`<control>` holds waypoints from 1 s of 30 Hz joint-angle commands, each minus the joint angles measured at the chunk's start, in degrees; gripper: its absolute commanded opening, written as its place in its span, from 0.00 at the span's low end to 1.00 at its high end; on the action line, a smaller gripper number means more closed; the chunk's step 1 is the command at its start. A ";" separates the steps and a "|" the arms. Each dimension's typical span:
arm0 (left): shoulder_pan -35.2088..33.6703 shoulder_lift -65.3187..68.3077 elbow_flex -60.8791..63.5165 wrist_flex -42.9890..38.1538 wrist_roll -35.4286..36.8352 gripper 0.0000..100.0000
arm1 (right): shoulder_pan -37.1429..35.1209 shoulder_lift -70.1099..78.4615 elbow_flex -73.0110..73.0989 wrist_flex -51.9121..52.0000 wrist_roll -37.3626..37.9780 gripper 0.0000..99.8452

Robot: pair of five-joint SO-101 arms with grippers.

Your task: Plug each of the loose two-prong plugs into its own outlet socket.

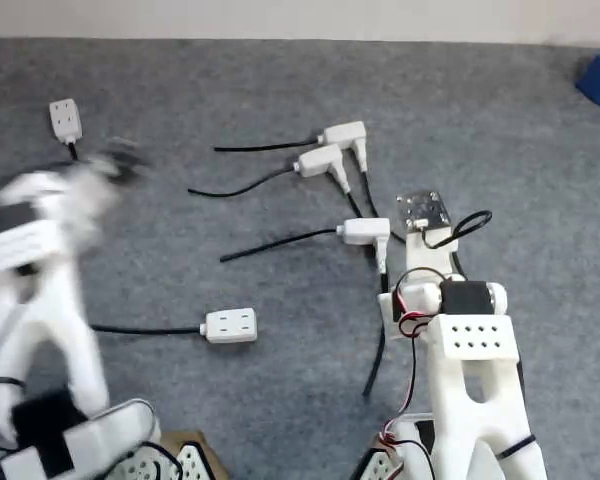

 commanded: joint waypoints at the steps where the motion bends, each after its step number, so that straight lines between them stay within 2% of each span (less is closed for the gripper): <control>1: -15.96 13.49 -12.70 -4.48 4.48 0.29 | -2.68 -0.22 -0.48 -0.75 -0.44 0.24; 3: -19.65 22.90 -21.32 0.26 3.87 0.29 | -2.95 -0.13 -0.48 -0.75 -0.44 0.24; 8: -24.48 44.62 -49.27 14.15 -3.16 0.29 | -2.95 -0.13 -0.40 -0.75 -0.44 0.24; 13: -23.87 59.74 -76.53 32.79 -8.44 0.29 | -3.12 -0.13 -0.40 -0.75 -0.44 0.24; 18: -21.49 70.11 -97.71 43.87 -8.26 0.29 | -3.12 -0.13 -0.40 -0.75 -0.44 0.24; 23: -20.18 78.55 -109.85 48.26 -8.26 0.29 | -3.12 -0.13 -0.40 -0.66 -0.44 0.24; 30: -19.56 84.62 -114.68 51.16 -5.27 0.29 | -3.12 -0.13 -0.40 -0.75 -0.44 0.24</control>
